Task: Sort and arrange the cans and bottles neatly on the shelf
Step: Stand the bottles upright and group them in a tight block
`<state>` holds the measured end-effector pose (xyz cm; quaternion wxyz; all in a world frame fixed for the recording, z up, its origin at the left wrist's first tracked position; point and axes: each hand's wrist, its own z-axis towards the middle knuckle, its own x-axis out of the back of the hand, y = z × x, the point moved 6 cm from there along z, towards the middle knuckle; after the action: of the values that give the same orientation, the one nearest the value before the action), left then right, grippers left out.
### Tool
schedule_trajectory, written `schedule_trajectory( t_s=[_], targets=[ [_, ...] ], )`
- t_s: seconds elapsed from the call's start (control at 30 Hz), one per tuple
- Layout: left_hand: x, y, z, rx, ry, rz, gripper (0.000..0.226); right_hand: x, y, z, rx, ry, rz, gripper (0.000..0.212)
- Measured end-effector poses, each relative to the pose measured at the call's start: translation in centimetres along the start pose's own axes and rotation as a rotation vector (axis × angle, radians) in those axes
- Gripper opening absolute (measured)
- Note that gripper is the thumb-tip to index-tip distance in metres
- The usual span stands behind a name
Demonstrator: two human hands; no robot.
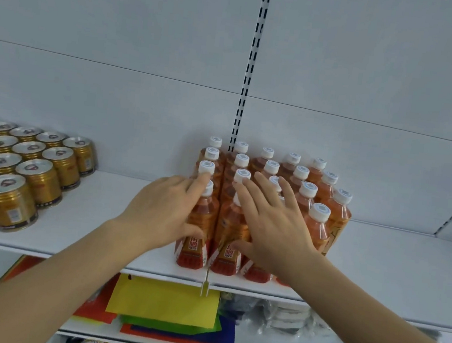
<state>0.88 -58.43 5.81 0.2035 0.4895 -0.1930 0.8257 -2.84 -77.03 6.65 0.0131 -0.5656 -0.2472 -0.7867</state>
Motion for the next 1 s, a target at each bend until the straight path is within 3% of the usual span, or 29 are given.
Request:
schedule_trajectory(
  t_s=[0.07,0.13,0.23,0.37,0.67,0.73,0.83,0.93,1.0],
  targets=[
    [-0.4,-0.3,-0.3,-0.037,0.013,-0.057,0.131,0.2,-0.3,0.0,-0.03,-0.017,0.0,0.116],
    [-1.2,-1.3,-0.7,0.039,-0.042,-0.24,0.144,1.1,-0.8,0.1,-0.047,0.017,0.026,0.119],
    [-3.2,-3.6,-1.1,0.21,-0.189,-0.529,0.156,2.6,-1.9,1.6,0.01,0.045,0.059,0.124],
    [-6.0,-4.4,-1.8,0.187,-0.414,-0.643,0.157,3.0,-3.4,5.3,0.074,-0.101,0.054,0.134],
    [-7.6,-3.9,-1.5,0.095,-0.402,-0.808,0.148,2.1,-3.7,6.7,0.054,-0.16,0.11,0.128],
    [-7.7,-4.3,-1.8,0.079,-0.421,-0.899,0.138,2.0,-3.8,6.6,0.069,-0.18,0.108,0.129],
    [-7.6,-6.0,-1.4,0.171,-0.367,-1.057,0.101,2.6,-3.5,6.9,0.088,-0.212,0.148,0.134],
    [-9.4,-7.6,-0.1,0.315,-0.323,-1.1,0.102,3.6,-2.8,7.8,0.092,-0.247,0.206,0.132],
    [-10.5,-7.6,1.1,0.333,-0.314,-1.077,0.09,4.2,-2.2,8.8,0.077,-0.267,0.277,0.12]
  ],
)
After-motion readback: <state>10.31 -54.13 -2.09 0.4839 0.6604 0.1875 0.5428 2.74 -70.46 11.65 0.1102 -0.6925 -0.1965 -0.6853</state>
